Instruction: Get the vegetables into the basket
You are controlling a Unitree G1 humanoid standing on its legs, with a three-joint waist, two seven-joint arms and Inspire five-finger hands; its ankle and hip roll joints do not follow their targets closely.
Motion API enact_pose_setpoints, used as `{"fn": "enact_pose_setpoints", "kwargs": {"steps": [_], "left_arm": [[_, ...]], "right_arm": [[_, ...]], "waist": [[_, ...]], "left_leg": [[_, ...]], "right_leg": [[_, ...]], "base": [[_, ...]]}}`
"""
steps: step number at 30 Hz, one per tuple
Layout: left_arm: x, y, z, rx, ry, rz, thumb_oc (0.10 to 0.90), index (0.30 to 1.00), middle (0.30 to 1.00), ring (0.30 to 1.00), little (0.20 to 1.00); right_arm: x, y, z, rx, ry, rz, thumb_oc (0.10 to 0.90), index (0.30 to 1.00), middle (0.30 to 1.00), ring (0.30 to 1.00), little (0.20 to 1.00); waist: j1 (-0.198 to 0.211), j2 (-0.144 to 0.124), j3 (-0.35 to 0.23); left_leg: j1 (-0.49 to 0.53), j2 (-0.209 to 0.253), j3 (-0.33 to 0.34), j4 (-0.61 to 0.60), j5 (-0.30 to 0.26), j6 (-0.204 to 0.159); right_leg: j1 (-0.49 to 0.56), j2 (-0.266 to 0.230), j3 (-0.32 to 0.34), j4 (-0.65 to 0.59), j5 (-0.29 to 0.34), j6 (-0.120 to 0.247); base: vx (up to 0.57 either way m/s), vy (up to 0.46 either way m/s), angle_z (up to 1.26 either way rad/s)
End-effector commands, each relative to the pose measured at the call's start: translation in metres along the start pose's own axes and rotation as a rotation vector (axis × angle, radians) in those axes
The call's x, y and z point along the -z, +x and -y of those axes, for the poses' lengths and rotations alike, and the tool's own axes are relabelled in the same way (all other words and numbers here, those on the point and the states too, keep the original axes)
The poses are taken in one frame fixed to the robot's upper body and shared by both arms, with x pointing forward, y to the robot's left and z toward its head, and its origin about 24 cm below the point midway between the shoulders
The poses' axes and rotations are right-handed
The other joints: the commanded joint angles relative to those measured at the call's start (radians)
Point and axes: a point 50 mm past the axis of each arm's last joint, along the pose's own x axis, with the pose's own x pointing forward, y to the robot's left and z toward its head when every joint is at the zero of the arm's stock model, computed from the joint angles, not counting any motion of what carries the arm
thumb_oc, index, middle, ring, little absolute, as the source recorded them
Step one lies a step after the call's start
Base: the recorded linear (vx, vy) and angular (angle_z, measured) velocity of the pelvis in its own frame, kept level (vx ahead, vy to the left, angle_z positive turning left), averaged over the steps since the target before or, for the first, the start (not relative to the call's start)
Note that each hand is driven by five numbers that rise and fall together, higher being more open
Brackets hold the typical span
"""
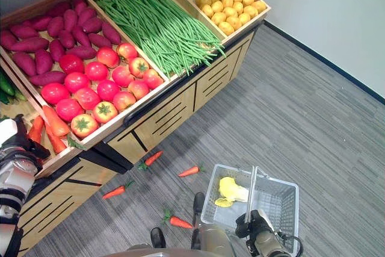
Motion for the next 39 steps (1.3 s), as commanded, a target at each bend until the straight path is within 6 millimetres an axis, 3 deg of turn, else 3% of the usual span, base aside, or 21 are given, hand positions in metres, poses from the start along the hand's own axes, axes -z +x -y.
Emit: {"fn": "enact_pose_setpoints", "kwargs": {"steps": [1, 6, 7, 8, 12, 21, 29, 39], "left_arm": [[-0.001, 0.012, -0.032, -0.079, -0.010, -0.016, 0.900, 1.000, 1.000, 1.000, 1.000], [-0.002, 0.021, -0.047, -0.085, 0.021, -0.060, 0.900, 1.000, 1.000, 1.000, 1.000], [-0.004, 0.021, -0.047, -0.083, 0.019, -0.054, 0.416, 0.322, 0.322, 0.322, 0.322], [-0.006, 0.021, -0.047, -0.087, 0.003, -0.053, 0.400, 0.300, 0.300, 0.300, 0.300], [-0.007, 0.017, -0.031, -0.050, -0.006, -0.037, 0.400, 0.300, 0.300, 0.300, 0.300], [-0.008, 0.013, -0.025, -0.057, 0.006, -0.001, 0.400, 0.300, 0.300, 0.300, 0.300], [-0.032, 0.004, -0.060, -0.231, -0.013, 0.179, 0.400, 0.300, 0.300, 0.300, 0.300], [-0.028, -0.020, -0.061, -0.289, -0.021, 0.296, 0.400, 0.300, 0.300, 0.300, 0.300]], "right_arm": [[0.040, -0.005, 0.005, -0.005, -0.154, -0.136, 0.400, 0.300, 0.300, 0.300, 0.300], [0.034, -0.004, 0.001, -0.014, -0.149, -0.114, 0.400, 0.300, 0.300, 0.300, 0.300], [0.034, -0.005, 0.000, -0.017, -0.149, -0.115, 0.400, 0.300, 0.300, 0.300, 0.300], [0.034, -0.005, -0.001, -0.020, -0.151, -0.115, 0.400, 0.300, 0.300, 0.300, 0.300], [0.036, -0.005, -0.005, -0.023, -0.142, -0.119, 0.400, 0.300, 0.300, 0.300, 0.300], [0.036, -0.006, -0.006, -0.022, -0.125, -0.116, 0.400, 0.300, 0.300, 0.300, 0.300], [0.045, -0.008, -0.005, -0.015, -0.105, -0.139, 0.400, 0.300, 0.300, 0.300, 0.300], [0.055, -0.011, -0.005, -0.031, -0.096, -0.167, 0.400, 0.300, 0.300, 0.300, 0.300]], "waist": [[-0.002, 0.010, 0.034], [-0.008, -0.006, 0.040], [-0.007, -0.008, 0.041], [-0.006, -0.010, 0.041], [-0.001, -0.006, 0.044], [0.003, -0.007, 0.042], [0.028, 0.001, 0.028], [0.045, 0.030, -0.027]], "left_leg": [[-0.093, 0.026, -0.099, -0.008, 0.027, 0.015], [-0.132, 0.028, -0.101, -0.008, 0.042, 0.012], [-0.132, 0.029, -0.102, -0.008, 0.041, 0.012], [-0.130, 0.029, -0.102, -0.008, 0.041, 0.012], [-0.110, 0.026, -0.100, -0.008, 0.029, 0.011], [-0.105, 0.026, -0.100, -0.008, 0.029, 0.010], [-0.054, 0.023, -0.118, -0.008, 0.012, 0.013], [0.043, 0.012, -0.134, -0.008, -0.019, 0.020]], "right_leg": [[0.091, -0.027, -0.037, 0.010, -0.148, 0.104], [0.057, -0.026, -0.037, 0.009, -0.135, 0.105], [0.057, -0.027, -0.038, 0.010, -0.136, 0.105], [0.060, -0.028, -0.038, 0.009, -0.136, 0.104], [0.079, -0.031, -0.036, 0.003, -0.144, 0.101], [0.086, -0.029, -0.043, -0.001, -0.143, 0.103], [0.143, -0.035, -0.059, 0.006, -0.164, 0.104], [0.248, -0.047, -0.076, 0.004, -0.192, 0.108]], "base": [[0.00, 0.000, 0.00], [0.00, -0.001, 0.01], [0.04, -0.002, 0.04], [0.03, -0.002, -0.07], [0.03, 0.008, -0.05], [-0.01, -0.002, -0.03], [0.00, 0.000, 0.02], [0.00, 0.021, 0.13]]}}
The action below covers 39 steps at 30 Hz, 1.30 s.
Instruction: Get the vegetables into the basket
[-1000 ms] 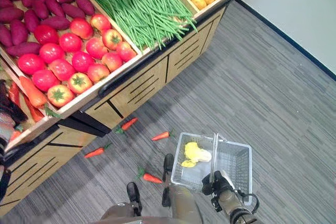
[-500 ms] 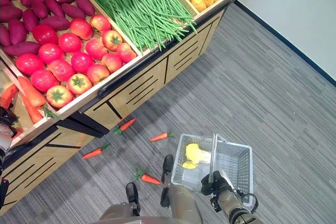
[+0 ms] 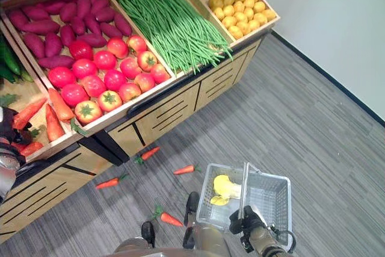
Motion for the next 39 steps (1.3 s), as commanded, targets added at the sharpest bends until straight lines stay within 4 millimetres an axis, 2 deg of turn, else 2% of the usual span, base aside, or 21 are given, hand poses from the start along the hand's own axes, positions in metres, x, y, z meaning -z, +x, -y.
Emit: {"fn": "enact_pose_setpoints", "kwargs": {"steps": [1, 5, 8, 15, 23, 30, 39], "left_arm": [[-0.018, 0.008, -0.040, -0.229, -0.021, 0.093, 0.400, 0.300, 0.300, 0.300, 0.300], [-0.015, 0.000, -0.038, -0.233, -0.037, 0.101, 0.400, 0.300, 0.300, 0.300, 0.300], [-0.015, -0.007, -0.036, -0.240, -0.044, 0.122, 0.400, 0.300, 0.300, 0.300, 0.300], [-0.009, -0.023, -0.021, -0.211, -0.100, 0.121, 0.400, 0.300, 0.300, 0.300, 0.300], [-0.001, -0.030, -0.005, -0.179, -0.176, 0.064, 0.400, 0.300, 0.300, 0.300, 0.300], [-0.007, -0.042, 0.005, -0.147, -0.235, 0.097, 0.400, 0.300, 0.300, 0.300, 0.300], [-0.025, -0.053, -0.014, -0.139, -0.121, 0.260, 0.400, 0.300, 0.300, 0.300, 0.300]], "right_arm": [[0.053, -0.009, 0.013, 0.011, -0.098, -0.167, 0.400, 0.300, 0.300, 0.300, 0.300], [0.058, -0.010, 0.012, 0.005, -0.099, -0.183, 0.400, 0.300, 0.300, 0.300, 0.300], [0.063, -0.012, 0.012, 0.005, -0.097, -0.200, 0.400, 0.300, 0.300, 0.300, 0.300], [0.073, -0.015, 0.011, -0.002, -0.099, -0.236, 0.400, 0.300, 0.300, 0.300, 0.300], [0.075, -0.016, 0.009, -0.003, -0.093, -0.245, 0.400, 0.300, 0.300, 0.300, 0.300], [0.075, -0.016, 0.007, 0.003, -0.077, -0.247, 0.400, 0.300, 0.300, 0.300, 0.300], [0.074, -0.015, 0.013, 0.016, -0.062, -0.237, 0.400, 0.300, 0.300, 0.300, 0.300]], "waist": [[-0.015, 0.082, -0.068], [-0.012, 0.091, -0.083], [-0.009, 0.092, -0.092], [-0.003, 0.098, -0.115], [-0.003, 0.102, -0.125], [-0.001, 0.100, -0.129], [0.002, 0.116, -0.138]], "left_leg": [[-0.040, -0.012, -0.031, 0.001, -0.035, 0.042], [-0.018, -0.012, -0.049, 0.001, -0.049, 0.040], [-0.011, -0.016, -0.038, 0.001, -0.043, 0.045], [0.011, -0.021, -0.045, 0.001, -0.049, 0.050], [0.021, -0.021, -0.059, 0.001, -0.057, 0.048], [0.025, -0.026, -0.062, 0.001, -0.056, 0.053], [0.041, -0.030, -0.064, 0.001, -0.064, 0.057]], "right_leg": [[0.146, -0.039, -0.011, 0.000, -0.144, 0.093], [0.170, -0.038, -0.005, 0.001, -0.157, 0.102], [0.179, -0.043, -0.019, 0.000, -0.152, 0.096], [0.204, -0.047, -0.025, 0.000, -0.157, 0.097], [0.214, -0.049, -0.019, 0.000, -0.160, 0.106], [0.221, -0.055, -0.024, 0.001, -0.158, 0.105], [0.232, -0.060, -0.024, 0.008, -0.166, 0.106]], "base": [[-0.05, 0.020, 0.06], [0.00, 0.016, -0.01], [-0.05, 0.011, -0.04], [-0.02, 0.010, 0.03], [0.00, 0.005, 0.01], [0.00, 0.000, 0.00], [-0.01, 0.000, 0.01]]}}
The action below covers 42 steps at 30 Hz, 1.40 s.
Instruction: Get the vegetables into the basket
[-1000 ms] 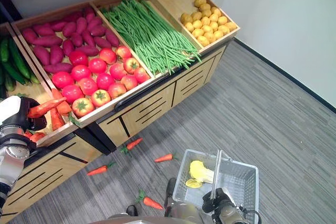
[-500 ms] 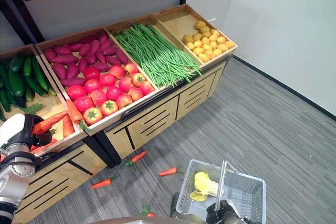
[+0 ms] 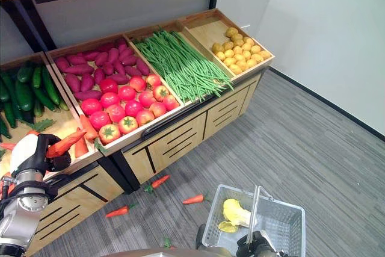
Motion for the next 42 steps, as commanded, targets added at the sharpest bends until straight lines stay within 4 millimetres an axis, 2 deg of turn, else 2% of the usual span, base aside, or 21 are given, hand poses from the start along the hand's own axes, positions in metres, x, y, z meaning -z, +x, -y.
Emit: {"fn": "enact_pose_setpoints", "kwargs": {"steps": [1, 2, 8, 18, 24, 28, 29, 32, 37, 39, 40, 41, 42], "left_arm": [[-0.036, 0.019, -0.065, -0.238, 0.097, 0.206, 0.400, 0.300, 0.300, 0.300, 0.300], [-0.042, 0.020, -0.068, -0.233, 0.133, 0.241, 0.400, 0.300, 0.300, 0.300, 0.300], [-0.053, 0.022, -0.067, -0.210, 0.167, 0.290, 0.400, 0.300, 0.300, 0.300, 0.300], [-0.072, 0.023, -0.055, -0.159, 0.148, 0.361, 0.400, 0.300, 0.300, 0.300, 0.300], [-0.095, 0.025, -0.048, -0.143, 0.098, 0.441, 0.400, 0.300, 0.300, 0.300, 0.300], [-0.102, 0.027, -0.049, -0.146, 0.091, 0.464, 0.400, 0.300, 0.300, 0.300, 0.300], [-0.109, 0.028, -0.049, -0.149, 0.074, 0.484, 0.400, 0.300, 0.300, 0.300, 0.300], [-0.120, 0.030, -0.045, -0.146, 0.042, 0.513, 0.400, 0.300, 0.300, 0.300, 0.300], [-0.127, 0.031, -0.042, -0.136, 0.028, 0.535, 0.400, 0.300, 0.300, 0.300, 0.300], [-0.132, 0.032, -0.042, -0.139, 0.017, 0.546, 0.400, 0.300, 0.300, 0.300, 0.300], [-0.133, 0.032, -0.043, -0.147, 0.016, 0.546, 0.400, 0.300, 0.300, 0.300, 0.300], [-0.133, 0.033, -0.043, -0.147, 0.016, 0.547, 0.400, 0.300, 0.300, 0.300, 0.300], [-0.131, 0.033, -0.043, -0.143, 0.021, 0.542, 0.400, 0.300, 0.300, 0.300, 0.300]], "right_arm": [[0.024, -0.001, 0.020, 0.039, -0.092, -0.081, 0.400, 0.300, 0.300, 0.300, 0.300], [0.023, -0.001, 0.021, 0.042, -0.094, -0.082, 0.400, 0.300, 0.300, 0.300, 0.300], [0.022, -0.001, 0.024, 0.048, -0.084, -0.083, 0.400, 0.300, 0.300, 0.300, 0.300], [0.032, -0.002, 0.024, 0.061, -0.043, -0.115, 0.400, 0.300, 0.300, 0.300, 0.300], [0.036, -0.003, 0.026, 0.077, -0.021, -0.122, 0.400, 0.300, 0.300, 0.300, 0.300], [0.036, -0.003, 0.028, 0.086, -0.014, -0.121, 0.400, 0.300, 0.300, 0.300, 0.300], [0.037, -0.003, 0.029, 0.093, -0.011, -0.123, 0.400, 0.300, 0.300, 0.300, 0.300], [0.034, -0.003, 0.032, 0.107, -0.008, -0.117, 0.400, 0.300, 0.300, 0.300, 0.300], [0.032, -0.002, 0.033, 0.116, -0.004, -0.111, 0.400, 0.300, 0.300, 0.300, 0.300], [0.025, -0.001, 0.035, 0.128, -0.003, -0.086, 0.400, 0.300, 0.300, 0.300, 0.300], [0.021, -0.001, 0.036, 0.138, -0.008, -0.070, 0.400, 0.300, 0.300, 0.300, 0.300], [0.021, -0.001, 0.036, 0.139, -0.007, -0.070, 0.400, 0.300, 0.300, 0.300, 0.300], [0.017, 0.000, 0.035, 0.140, -0.021, -0.054, 0.400, 0.300, 0.300, 0.300, 0.300]], "waist": [[-0.010, 0.021, -0.014], [-0.012, 0.028, -0.017], [-0.025, 0.046, -0.020], [-0.054, 0.069, -0.015], [-0.091, 0.079, 0.000], [-0.097, 0.082, 0.006], [-0.112, 0.085, 0.014], [-0.132, 0.090, 0.025], [-0.141, 0.097, 0.037], [-0.145, 0.102, 0.058], [-0.132, 0.104, 0.066], [-0.134, 0.104, 0.066], [-0.133, 0.095, 0.058]], "left_leg": [[-0.041, -0.032, -0.046, 0.003, -0.056, 0.051], [-0.036, -0.033, -0.045, 0.004, -0.057, 0.051], [-0.027, -0.038, -0.040, 0.004, -0.060, 0.054], [-0.022, -0.050, -0.016, 0.039, -0.088, 0.066], [-0.043, -0.060, 0.028, 0.105, -0.128, 0.082], [-0.053, -0.063, 0.048, 0.119, -0.136, 0.086], [-0.063, -0.067, 0.063, 0.128, -0.142, 0.092], [-0.072, -0.072, 0.115, 0.120, -0.148, 0.105], [-0.063, -0.075, 0.157, 0.098, -0.145, 0.113], [-0.057, -0.059, 0.199, 0.090, -0.137, 0.112], [-0.056, -0.042, 0.228, 0.087, -0.129, 0.104], [-0.055, -0.042, 0.225, 0.087, -0.129, 0.102], [-0.048, -0.036, 0.242, 0.084, -0.126, 0.091]], "right_leg": [[0.141, -0.057, -0.006, 0.014, -0.159, 0.109], [0.144, -0.059, -0.006, 0.015, -0.160, 0.109], [0.146, -0.063, 0.001, 0.021, -0.162, 0.110], [0.143, -0.072, 0.030, 0.029, -0.159, 0.116], [0.121, -0.082, 0.092, 0.038, -0.144, 0.128], [0.107, -0.084, 0.112, 0.041, -0.135, 0.133], [0.086, -0.088, 0.136, 0.044, -0.119, 0.137], [0.046, -0.089, 0.184, 0.050, -0.097, 0.148], [0.016, -0.085, 0.212, 0.078, -0.089, 0.158], [-0.025, -0.086, 0.154, 0.152, -0.104, 0.161], [-0.030, -0.106, 0.033, 0.197, -0.154, 0.145], [-0.030, -0.106, 0.029, 0.202, -0.159, 0.143], [-0.002, -0.110, -0.033, 0.174, -0.162, 0.139]], "base": [[0.00, 0.000, 0.00], [0.00, 0.000, 0.00], [0.00, 0.000, 0.00], [0.00, 0.019, -0.04], [-0.01, 0.087, -0.22], [-0.01, 0.086, -0.29], [-0.04, 0.111, -0.31], [-0.03, 0.122, -0.37], [-0.01, 0.049, -0.37], [-0.04, -0.042, -0.41], [-0.03, -0.067, -0.28], [0.02, -0.122, -0.66], [0.05, -0.123, -0.80]]}}
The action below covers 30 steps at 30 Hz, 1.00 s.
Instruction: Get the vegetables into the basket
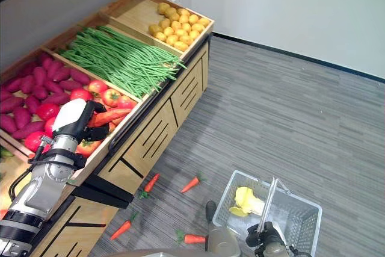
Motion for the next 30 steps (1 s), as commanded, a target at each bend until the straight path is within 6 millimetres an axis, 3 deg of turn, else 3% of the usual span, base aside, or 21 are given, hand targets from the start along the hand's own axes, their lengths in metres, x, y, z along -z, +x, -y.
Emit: {"fn": "enact_pose_setpoints", "kwargs": {"steps": [1, 4, 7, 11, 12, 13, 14, 15, 19, 21, 30], "left_arm": [[-0.024, 0.017, -0.053, -0.235, 0.018, 0.134, 0.400, 0.300, 0.300, 0.300, 0.300], [-0.023, 0.016, -0.043, -0.196, -0.003, 0.129, 0.400, 0.300, 0.300, 0.300, 0.300], [-0.026, 0.016, -0.036, -0.173, -0.031, 0.131, 0.400, 0.300, 0.300, 0.300, 0.300], [-0.022, 0.015, -0.033, -0.167, -0.049, 0.111, 0.400, 0.300, 0.300, 0.300, 0.300], [-0.020, 0.014, -0.032, -0.174, -0.068, 0.099, 0.400, 0.300, 0.300, 0.300, 0.300], [-0.015, 0.013, -0.031, -0.187, -0.083, 0.075, 0.400, 0.300, 0.300, 0.300, 0.300], [-0.014, 0.011, -0.031, -0.200, -0.091, 0.068, 0.400, 0.300, 0.300, 0.300, 0.300], [-0.018, 0.010, -0.036, -0.208, -0.071, 0.095, 0.400, 0.300, 0.300, 0.300, 0.300], [-0.019, 0.010, -0.042, -0.222, -0.053, 0.108, 0.400, 0.300, 0.300, 0.300, 0.300], [-0.017, 0.009, -0.046, -0.234, -0.040, 0.105, 0.400, 0.300, 0.300, 0.300, 0.300], [-0.013, 0.007, -0.051, -0.252, -0.030, 0.092, 0.400, 0.300, 0.300, 0.300, 0.300]], "right_arm": [[0.036, -0.006, 0.001, -0.013, -0.146, -0.085, 0.400, 0.300, 0.300, 0.300, 0.300], [0.041, -0.006, 0.001, -0.011, -0.153, -0.101, 0.400, 0.300, 0.300, 0.300, 0.300], [0.040, -0.005, 0.010, 0.017, -0.134, -0.099, 0.400, 0.300, 0.300, 0.300, 0.300], [0.037, -0.004, 0.014, 0.024, -0.148, -0.088, 0.400, 0.300, 0.300, 0.300, 0.300], [0.035, -0.003, 0.018, 0.032, -0.153, -0.082, 0.400, 0.300, 0.300, 0.300, 0.300], [0.034, -0.003, 0.022, 0.044, -0.144, -0.085, 0.400, 0.300, 0.300, 0.300, 0.300], [0.035, -0.002, 0.026, 0.061, -0.136, -0.097, 0.400, 0.300, 0.300, 0.300, 0.300], [0.036, -0.003, 0.025, 0.055, -0.129, -0.100, 0.400, 0.300, 0.300, 0.300, 0.300], [0.035, -0.003, 0.020, 0.048, -0.123, -0.101, 0.400, 0.300, 0.300, 0.300, 0.300], [0.029, -0.002, 0.013, 0.027, -0.149, -0.082, 0.400, 0.300, 0.300, 0.300, 0.300], [0.020, -0.001, 0.008, 0.012, -0.156, -0.059, 0.400, 0.300, 0.300, 0.300, 0.300]], "waist": [[-0.008, -0.019, -0.045], [-0.004, -0.033, -0.078], [-0.020, -0.040, -0.072], [-0.006, -0.062, -0.047], [0.021, -0.063, -0.026], [0.030, -0.073, -0.023], [0.034, -0.073, -0.021], [0.026, -0.059, -0.029], [0.028, -0.051, -0.028], [0.037, -0.045, -0.027], [0.045, -0.042, -0.020]], "left_leg": [[-0.080, 0.001, -0.064, 0.080, -0.065, 0.039], [-0.057, 0.017, -0.073, 0.078, -0.063, 0.018], [-0.045, 0.056, -0.099, 0.096, -0.057, -0.011], [-0.114, 0.125, -0.146, 0.317, -0.047, -0.055], [-0.161, 0.120, -0.271, 0.412, -0.001, -0.077], [-0.196, 0.061, -0.379, 0.318, -0.019, -0.048], [-0.224, 0.042, -0.465, 0.229, -0.020, -0.035], [-0.203, 0.017, -0.452, 0.181, -0.027, -0.001], [-0.182, -0.008, -0.407, 0.165, -0.042, 0.027], [-0.166, -0.022, -0.365, 0.154, -0.056, 0.049], [-0.160, -0.046, -0.301, 0.168, -0.086, 0.083]], "right_leg": [[0.127, -0.043, 0.053, 0.019, -0.096, 0.092], [0.180, -0.005, 0.058, -0.034, -0.116, 0.076], [0.189, 0.020, 0.056, 0.019, -0.176, 0.044], [0.215, 0.052, 0.073, 0.026, -0.209, -0.001], [0.221, 0.074, 0.102, 0.028, -0.218, -0.018], [0.204, 0.062, 0.124, 0.011, -0.203, -0.015], [0.188, 0.050, 0.154, 0.019, -0.188, -0.004], [0.163, 0.038, 0.189, 0.044, -0.187, 0.007], [0.152, 0.023, 0.235, 0.037, -0.168, 0.029], [0.140, 0.020, 0.289, 0.023, -0.140, 0.050], [0.106, 0.012, 0.370, 0.020, -0.087, 0.086]], "base": [[0.11, -0.222, -0.81], [0.18, -0.242, -0.51], [0.16, -0.314, -0.16], [0.10, -0.241, 0.09], [0.02, -0.084, -0.24], [0.00, 0.103, -1.07], [0.05, 0.484, -1.18], [0.13, 0.526, -1.05], [0.07, 0.314, -0.70], [0.03, 0.305, -0.61], [-0.01, 0.156, -0.33]]}}
